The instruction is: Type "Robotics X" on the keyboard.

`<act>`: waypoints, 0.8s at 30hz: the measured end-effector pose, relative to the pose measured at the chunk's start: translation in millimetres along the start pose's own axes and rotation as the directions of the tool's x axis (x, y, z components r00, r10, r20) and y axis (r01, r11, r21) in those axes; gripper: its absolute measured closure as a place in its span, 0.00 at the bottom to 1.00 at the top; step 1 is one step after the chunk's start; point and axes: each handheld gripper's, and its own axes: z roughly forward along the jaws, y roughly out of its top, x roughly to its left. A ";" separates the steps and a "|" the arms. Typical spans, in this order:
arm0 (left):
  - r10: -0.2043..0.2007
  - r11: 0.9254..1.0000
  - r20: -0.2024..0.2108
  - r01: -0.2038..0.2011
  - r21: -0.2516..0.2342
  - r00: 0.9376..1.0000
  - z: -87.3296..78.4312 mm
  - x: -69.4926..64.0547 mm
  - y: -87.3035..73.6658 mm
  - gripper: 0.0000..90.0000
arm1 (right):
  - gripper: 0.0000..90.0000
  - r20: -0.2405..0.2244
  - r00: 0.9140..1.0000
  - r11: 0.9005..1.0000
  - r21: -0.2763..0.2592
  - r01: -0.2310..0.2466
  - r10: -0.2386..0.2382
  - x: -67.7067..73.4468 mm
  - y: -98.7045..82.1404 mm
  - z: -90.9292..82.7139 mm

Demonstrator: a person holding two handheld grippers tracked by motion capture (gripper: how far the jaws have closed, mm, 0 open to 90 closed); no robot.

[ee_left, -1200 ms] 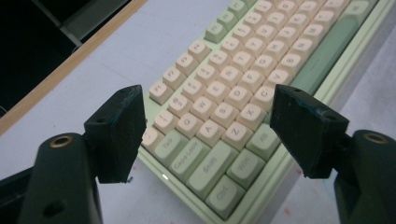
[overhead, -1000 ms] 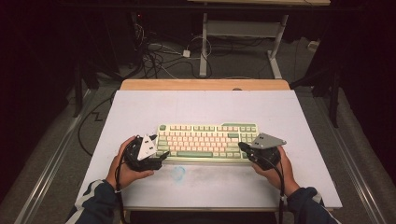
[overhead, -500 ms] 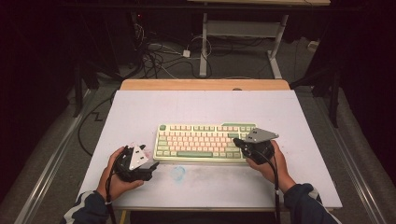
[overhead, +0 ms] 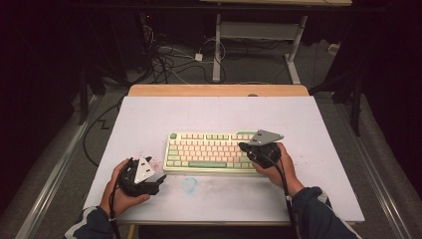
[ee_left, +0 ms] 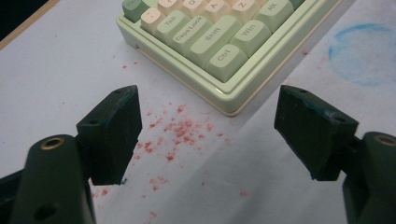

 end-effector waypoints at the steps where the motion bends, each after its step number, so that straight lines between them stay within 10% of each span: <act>1: 0.000 1.000 0.002 0.000 0.001 1.000 0.3 -0.1 -0.3 0.24 | 1.00 -0.004 1.000 1.000 0.004 0.003 -0.003 0.5 1.5 2.8; 24: 0.016 0.999 0.013 -0.016 0.029 1.000 2.8 -2.7 -5.4 0.24 | 1.00 -0.040 0.999 0.994 0.104 0.026 -0.022 14.7 19.0 53.6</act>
